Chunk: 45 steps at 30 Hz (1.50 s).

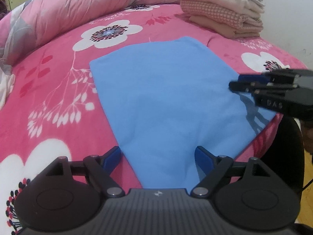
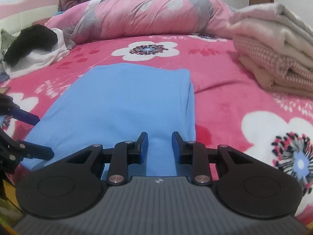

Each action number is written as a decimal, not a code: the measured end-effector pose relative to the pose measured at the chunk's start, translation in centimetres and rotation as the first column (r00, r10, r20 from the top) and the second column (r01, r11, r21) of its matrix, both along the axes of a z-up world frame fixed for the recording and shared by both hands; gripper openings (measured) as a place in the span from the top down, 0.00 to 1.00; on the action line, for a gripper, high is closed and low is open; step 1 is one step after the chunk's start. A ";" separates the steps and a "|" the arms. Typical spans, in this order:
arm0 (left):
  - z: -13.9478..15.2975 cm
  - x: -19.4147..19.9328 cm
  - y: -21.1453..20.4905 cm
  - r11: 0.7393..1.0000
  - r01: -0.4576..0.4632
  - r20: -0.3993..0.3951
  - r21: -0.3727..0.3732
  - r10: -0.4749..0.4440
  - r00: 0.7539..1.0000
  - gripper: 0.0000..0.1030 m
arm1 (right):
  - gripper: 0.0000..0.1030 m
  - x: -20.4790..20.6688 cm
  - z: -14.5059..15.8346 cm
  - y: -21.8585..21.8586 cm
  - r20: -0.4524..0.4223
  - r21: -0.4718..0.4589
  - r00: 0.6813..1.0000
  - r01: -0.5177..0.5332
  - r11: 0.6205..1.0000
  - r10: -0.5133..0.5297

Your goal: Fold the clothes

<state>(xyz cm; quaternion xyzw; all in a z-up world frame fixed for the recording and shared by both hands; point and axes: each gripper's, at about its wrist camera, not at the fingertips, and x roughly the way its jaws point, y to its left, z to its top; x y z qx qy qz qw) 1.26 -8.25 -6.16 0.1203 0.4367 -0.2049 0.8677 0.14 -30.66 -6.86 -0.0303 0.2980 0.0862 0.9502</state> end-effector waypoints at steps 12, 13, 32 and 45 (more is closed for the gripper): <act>0.0 -0.4 -0.8 0.998 -0.012 0.017 0.065 0.010 1.000 0.15 | 0.75 0.2 0.2 0.6 0.044 0.011 0.999 -0.018 1.000 0.018; 0.0 -0.4 -0.9 0.998 -0.011 0.019 0.069 0.010 1.000 0.15 | 0.75 0.4 -0.4 0.6 0.023 0.006 1.000 -0.017 1.000 0.017; 0.0 -1.0 -1.9 0.990 -0.025 0.054 0.135 0.018 0.998 0.12 | 0.74 0.3 -2.0 -0.1 0.015 0.049 1.000 -0.021 0.999 0.020; 0.5 -1.7 -0.4 0.998 -0.060 0.098 0.031 0.057 0.994 0.10 | 0.74 0.0 -2.3 -0.2 0.027 0.064 0.999 -0.024 0.998 0.022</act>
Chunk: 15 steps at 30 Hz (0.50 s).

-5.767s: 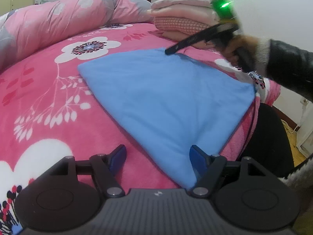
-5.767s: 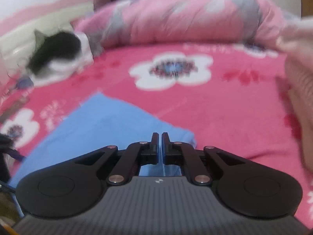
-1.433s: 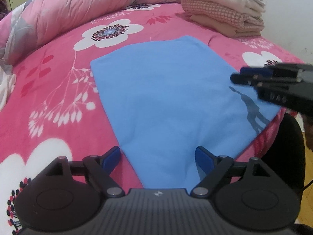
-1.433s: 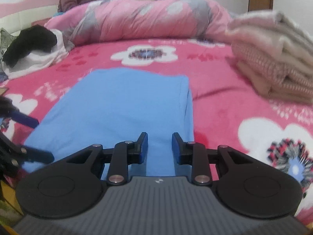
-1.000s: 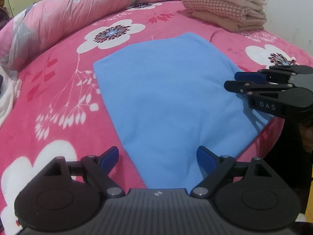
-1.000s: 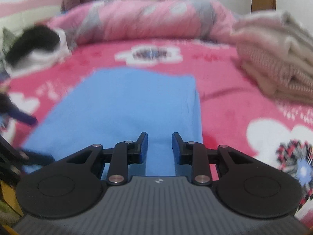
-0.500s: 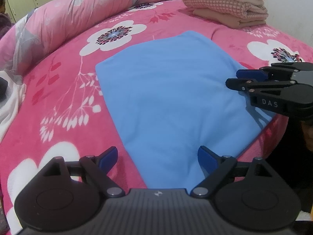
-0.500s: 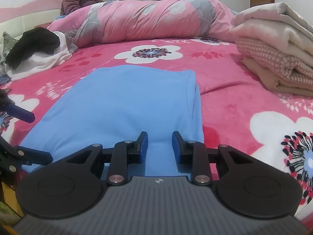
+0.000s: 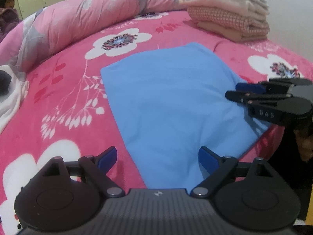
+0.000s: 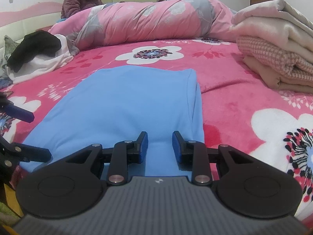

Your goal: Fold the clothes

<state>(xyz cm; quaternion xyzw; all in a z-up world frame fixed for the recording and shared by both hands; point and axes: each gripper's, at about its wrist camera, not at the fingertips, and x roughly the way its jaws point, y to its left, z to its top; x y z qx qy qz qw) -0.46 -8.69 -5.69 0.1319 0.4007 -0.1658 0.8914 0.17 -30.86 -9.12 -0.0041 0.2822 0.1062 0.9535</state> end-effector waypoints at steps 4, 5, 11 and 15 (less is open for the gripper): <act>0.4 -0.2 0.7 0.999 -0.012 0.023 -0.047 0.013 1.000 0.09 | 0.74 0.0 0.0 0.0 -0.001 0.005 1.000 0.002 1.000 -0.002; 0.4 -0.2 0.8 0.998 -0.014 0.023 -0.057 0.016 1.000 0.09 | 0.74 0.0 0.0 0.0 -0.001 0.006 1.000 0.003 1.000 -0.003; 0.5 -0.2 1.2 0.995 -0.023 0.030 -0.101 0.026 0.999 0.08 | 0.74 -0.2 0.0 0.2 -0.001 0.002 1.000 0.008 1.000 -0.008; 0.6 -0.5 1.7 0.991 -0.033 0.061 -0.131 0.041 0.997 0.01 | 0.74 -0.2 -0.1 0.1 0.001 0.002 1.000 0.008 1.000 -0.008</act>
